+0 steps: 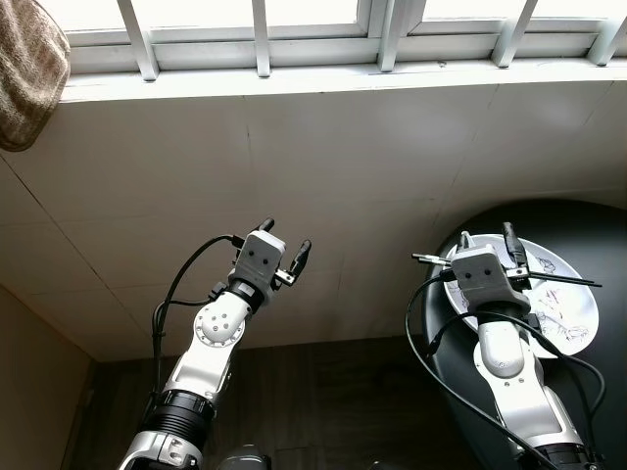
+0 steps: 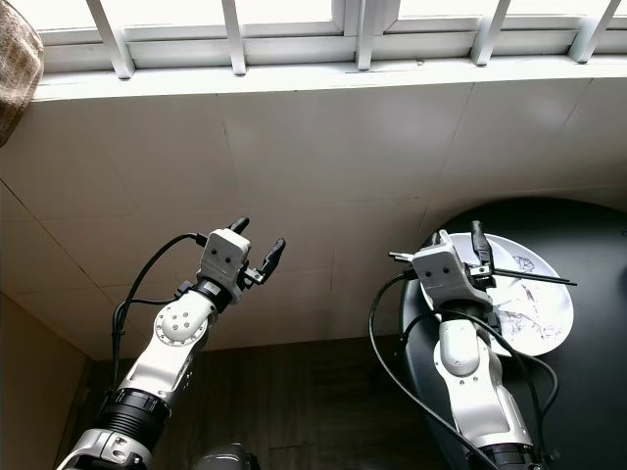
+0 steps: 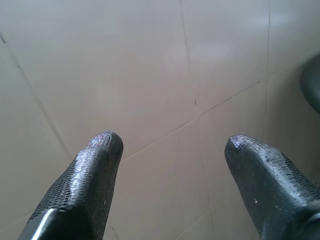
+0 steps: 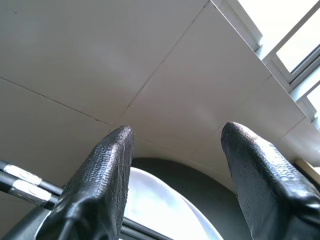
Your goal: Kitchen organization
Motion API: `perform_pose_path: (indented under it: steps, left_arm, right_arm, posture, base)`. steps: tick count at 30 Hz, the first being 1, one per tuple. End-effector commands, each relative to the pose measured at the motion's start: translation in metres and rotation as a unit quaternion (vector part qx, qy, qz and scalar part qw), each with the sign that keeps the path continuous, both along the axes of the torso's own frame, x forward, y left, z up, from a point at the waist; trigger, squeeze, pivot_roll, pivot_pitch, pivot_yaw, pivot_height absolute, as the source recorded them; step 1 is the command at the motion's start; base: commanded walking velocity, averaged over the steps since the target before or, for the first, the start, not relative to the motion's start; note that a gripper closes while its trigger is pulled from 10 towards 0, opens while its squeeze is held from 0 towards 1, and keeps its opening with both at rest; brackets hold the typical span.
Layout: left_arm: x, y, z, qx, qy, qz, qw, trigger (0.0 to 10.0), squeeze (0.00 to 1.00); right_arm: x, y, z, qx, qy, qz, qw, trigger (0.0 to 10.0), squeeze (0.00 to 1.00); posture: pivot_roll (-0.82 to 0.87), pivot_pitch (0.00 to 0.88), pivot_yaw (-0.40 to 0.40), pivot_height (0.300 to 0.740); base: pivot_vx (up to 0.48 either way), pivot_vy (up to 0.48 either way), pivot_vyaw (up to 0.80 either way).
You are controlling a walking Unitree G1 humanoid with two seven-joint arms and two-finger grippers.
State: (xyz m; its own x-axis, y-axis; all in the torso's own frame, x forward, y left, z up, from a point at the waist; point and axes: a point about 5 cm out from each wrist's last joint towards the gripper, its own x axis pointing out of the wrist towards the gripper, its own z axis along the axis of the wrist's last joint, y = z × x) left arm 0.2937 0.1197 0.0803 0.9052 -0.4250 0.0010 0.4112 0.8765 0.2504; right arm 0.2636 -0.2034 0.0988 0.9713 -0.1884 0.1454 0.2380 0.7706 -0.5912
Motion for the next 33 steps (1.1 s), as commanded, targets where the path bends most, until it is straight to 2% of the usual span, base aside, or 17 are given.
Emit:
perform_pose_path:
  steps: [1, 5, 12, 14, 16, 23, 27, 28, 33]
  left_arm:
    - [0.000, 0.000, 0.001, 0.000, 0.000, -0.001, 1.000, 10.0, 0.00]
    - [0.000, 0.000, 0.001, -0.001, 0.000, -0.001, 1.000, 10.0, 0.00]
    - [0.000, -0.001, 0.000, -0.001, 0.002, -0.001, 1.000, 10.0, 0.00]
    - [0.000, -0.001, 0.000, -0.001, 0.003, -0.001, 1.000, 10.0, 0.00]
    - [0.000, -0.001, -0.001, -0.001, 0.003, -0.001, 1.000, 10.0, 0.00]
    - [-0.001, -0.001, -0.002, -0.001, 0.005, -0.001, 1.000, 10.0, 0.00]
    - [-0.001, -0.002, -0.002, -0.001, 0.005, -0.001, 1.000, 10.0, 0.00]
    - [-0.001, -0.002, -0.002, -0.001, 0.005, -0.001, 1.000, 10.0, 0.00]
    - [-0.002, -0.002, -0.003, -0.002, 0.007, 0.000, 1.000, 10.0, 0.00]
  right_arm:
    - [0.001, -0.005, 0.001, 0.010, -0.001, -0.017, 1.000, 10.0, 0.00]
    - [0.001, -0.003, 0.002, -0.022, 0.001, -0.006, 1.000, 10.0, 0.00]
    - [0.003, -0.002, 0.004, -0.069, 0.014, 0.006, 0.997, 10.0, 0.00]
    - [0.004, -0.010, -0.003, -0.044, 0.043, -0.015, 0.998, 10.0, 0.00]
    - [0.003, -0.012, -0.005, -0.039, 0.048, -0.022, 0.998, 10.0, 0.00]
    - [0.002, -0.013, -0.005, -0.086, 0.055, -0.019, 0.995, 10.0, 0.00]
    - [0.003, -0.012, -0.005, -0.096, 0.057, -0.015, 0.994, 10.0, 0.00]
    - [0.002, -0.009, -0.004, -0.107, 0.050, -0.003, 0.993, 10.0, 0.00]
    - [0.002, 0.001, -0.004, -0.102, 0.055, 0.056, 0.992, 10.0, 0.00]
  posture:
    - [0.04, 0.000, -0.026, 0.740]
    - [0.04, 0.000, -0.026, 0.740]
    - [0.04, 0.000, -0.029, 0.740]
    - [0.04, 0.000, -0.028, 0.740]
    - [0.04, 0.000, -0.027, 0.740]
    - [0.04, 0.000, -0.030, 0.740]
    - [0.04, 0.000, -0.030, 0.740]
    - [0.04, 0.000, -0.033, 0.740]
    - [0.04, 0.000, -0.033, 0.740]
  base:
    - [0.000, 0.000, -0.80]
    - [0.000, 0.000, -0.78]
    - [0.000, 0.000, 0.00]
    - [0.000, 0.000, -0.65]
    - [0.000, 0.000, -0.72]
    - [0.000, 0.000, -0.75]
    - [0.000, 0.000, -0.74]
    - [0.000, 0.000, -0.73]
    - [0.000, 0.000, -0.15]
